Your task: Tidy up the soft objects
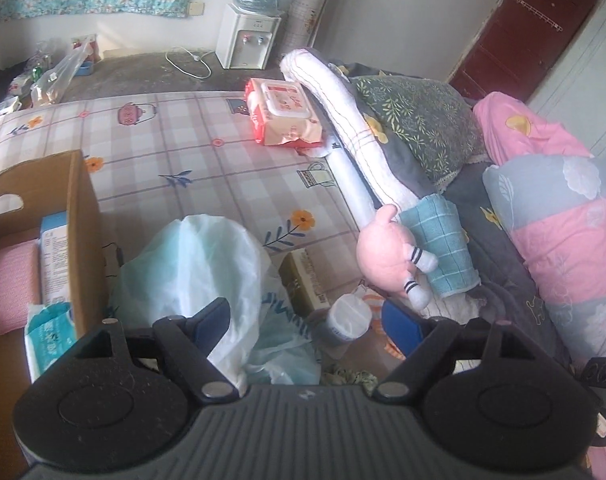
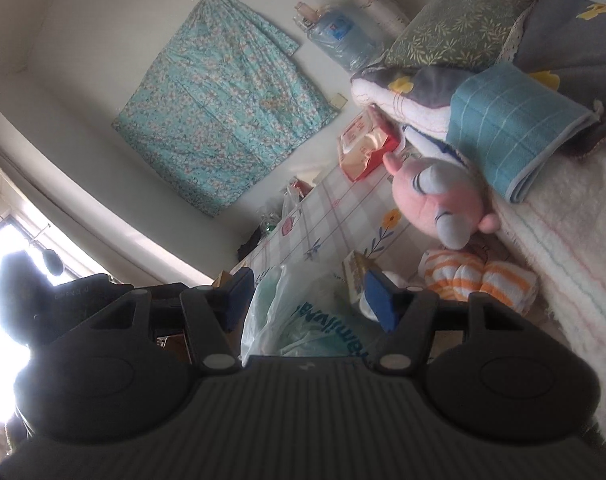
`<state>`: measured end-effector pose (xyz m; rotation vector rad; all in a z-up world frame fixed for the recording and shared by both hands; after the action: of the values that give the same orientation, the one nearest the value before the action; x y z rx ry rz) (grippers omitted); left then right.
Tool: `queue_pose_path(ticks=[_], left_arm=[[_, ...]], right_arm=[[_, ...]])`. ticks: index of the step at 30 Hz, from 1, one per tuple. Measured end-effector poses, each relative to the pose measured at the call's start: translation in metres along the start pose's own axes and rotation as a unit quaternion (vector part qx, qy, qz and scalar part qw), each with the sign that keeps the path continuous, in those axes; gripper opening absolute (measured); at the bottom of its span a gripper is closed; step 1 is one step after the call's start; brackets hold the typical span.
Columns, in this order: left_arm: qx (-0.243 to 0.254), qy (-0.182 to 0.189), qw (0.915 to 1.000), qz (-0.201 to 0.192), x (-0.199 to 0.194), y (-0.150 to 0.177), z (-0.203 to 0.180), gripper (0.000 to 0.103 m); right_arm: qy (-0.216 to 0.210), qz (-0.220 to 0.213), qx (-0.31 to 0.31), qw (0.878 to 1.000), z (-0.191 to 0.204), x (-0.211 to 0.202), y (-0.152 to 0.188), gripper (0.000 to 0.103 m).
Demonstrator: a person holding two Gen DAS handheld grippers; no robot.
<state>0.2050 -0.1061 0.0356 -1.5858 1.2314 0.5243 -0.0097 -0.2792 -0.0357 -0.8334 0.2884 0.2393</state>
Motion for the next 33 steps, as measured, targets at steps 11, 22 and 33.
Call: queue_pose_path(ticks=[11,22,33], left_arm=[[0.001,-0.001,0.9985,0.055,0.082,-0.04,-0.042,0.08],[0.004,-0.001,0.9974,0.073,0.122,-0.063,-0.048,0.078],[0.015,0.0,0.9958,0.09,0.15,-0.068,-0.065,0.078]], right_arm=[[0.082,-0.028,0.051,0.995,-0.074,0.064,-0.066,0.045],[0.011,0.052,0.118,0.992,-0.086,0.122,-0.035,0.036],[-0.003,0.068,0.109,0.992,-0.074,0.144,-0.021,0.031]])
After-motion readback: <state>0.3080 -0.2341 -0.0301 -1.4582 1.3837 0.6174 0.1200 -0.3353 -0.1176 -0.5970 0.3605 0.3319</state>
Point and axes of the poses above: each gripper's, at about its wrist camera, not at the fingertips, and x roughly the way its jaws point, z to its left, y to its underside, the point moved 2 cm from there along x, roughly the way its jaws point, and after that the axes turned 11 degrees about -x, right-handed, at the moved point
